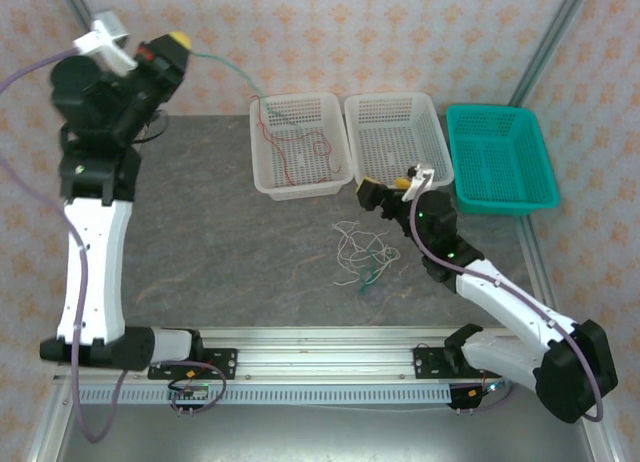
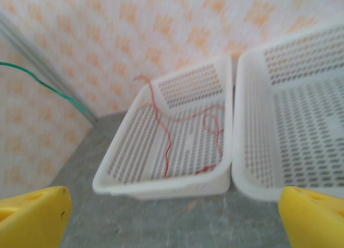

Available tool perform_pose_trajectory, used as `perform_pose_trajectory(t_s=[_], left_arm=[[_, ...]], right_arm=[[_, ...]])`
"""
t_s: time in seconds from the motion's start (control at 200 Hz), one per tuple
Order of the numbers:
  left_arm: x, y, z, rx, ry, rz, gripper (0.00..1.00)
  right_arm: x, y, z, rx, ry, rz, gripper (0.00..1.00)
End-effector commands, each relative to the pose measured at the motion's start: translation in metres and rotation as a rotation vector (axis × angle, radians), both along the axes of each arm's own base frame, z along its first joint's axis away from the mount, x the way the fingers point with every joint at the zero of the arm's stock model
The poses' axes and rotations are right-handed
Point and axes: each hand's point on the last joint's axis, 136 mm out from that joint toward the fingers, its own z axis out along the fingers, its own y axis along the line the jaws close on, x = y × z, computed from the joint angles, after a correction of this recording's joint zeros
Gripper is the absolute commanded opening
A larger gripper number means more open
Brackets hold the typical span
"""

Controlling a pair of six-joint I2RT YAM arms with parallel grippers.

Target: Untangle the cables

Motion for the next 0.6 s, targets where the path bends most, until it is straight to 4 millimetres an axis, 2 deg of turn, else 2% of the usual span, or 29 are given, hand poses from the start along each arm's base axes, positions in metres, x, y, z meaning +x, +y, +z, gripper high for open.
perform_pose_trajectory(t_s=[0.0, 0.1, 0.27, 0.37, 0.395, 0.41, 0.54, 0.595], left_arm=[[0.028, -0.038, 0.005, -0.003, -0.031, -0.061, 0.0], [0.053, -0.073, 0.002, -0.017, -0.037, -0.118, 0.0], [0.097, -0.127, -0.007, -0.072, -0.049, -0.217, 0.0], [0.118, -0.158, -0.01, -0.13, -0.061, -0.286, 0.0], [0.117, -0.163, -0.005, -0.145, -0.073, -0.301, 0.0], [0.129, -0.17, -0.016, -0.147, -0.052, -0.309, 0.0], [0.151, -0.201, -0.03, -0.162, -0.039, -0.341, 0.0], [0.163, -0.214, -0.045, -0.159, -0.007, -0.343, 0.0]], right_arm=[[0.006, -0.034, 0.011, -0.015, -0.007, -0.181, 0.99], [0.0, -0.053, 0.016, -0.004, -0.019, -0.265, 0.99], [-0.017, -0.073, 0.012, -0.003, -0.034, -0.322, 0.99], [-0.027, -0.083, 0.007, -0.007, -0.029, -0.341, 0.99], [-0.029, -0.084, 0.006, -0.008, -0.026, -0.345, 0.99], [-0.03, -0.085, 0.006, -0.008, -0.026, -0.346, 0.99], [-0.039, -0.092, 0.002, -0.005, -0.025, -0.357, 0.99], [-0.042, -0.094, 0.002, -0.005, -0.027, -0.362, 0.99]])
